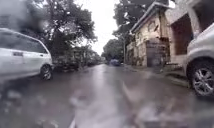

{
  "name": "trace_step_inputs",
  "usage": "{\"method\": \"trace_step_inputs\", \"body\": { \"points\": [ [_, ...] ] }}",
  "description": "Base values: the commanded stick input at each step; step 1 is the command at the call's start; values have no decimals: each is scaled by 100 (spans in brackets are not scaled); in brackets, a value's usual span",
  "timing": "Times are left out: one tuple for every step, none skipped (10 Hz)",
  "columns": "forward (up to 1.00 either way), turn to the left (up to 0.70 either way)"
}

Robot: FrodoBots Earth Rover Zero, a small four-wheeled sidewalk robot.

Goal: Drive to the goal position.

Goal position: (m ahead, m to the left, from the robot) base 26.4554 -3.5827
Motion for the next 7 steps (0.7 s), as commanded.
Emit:
{"method": "trace_step_inputs", "body": {
  "points": [
    [100, 0],
    [100, 0],
    [100, 0],
    [100, 0],
    [100, 0],
    [100, 0],
    [100, 0]
  ]
}}
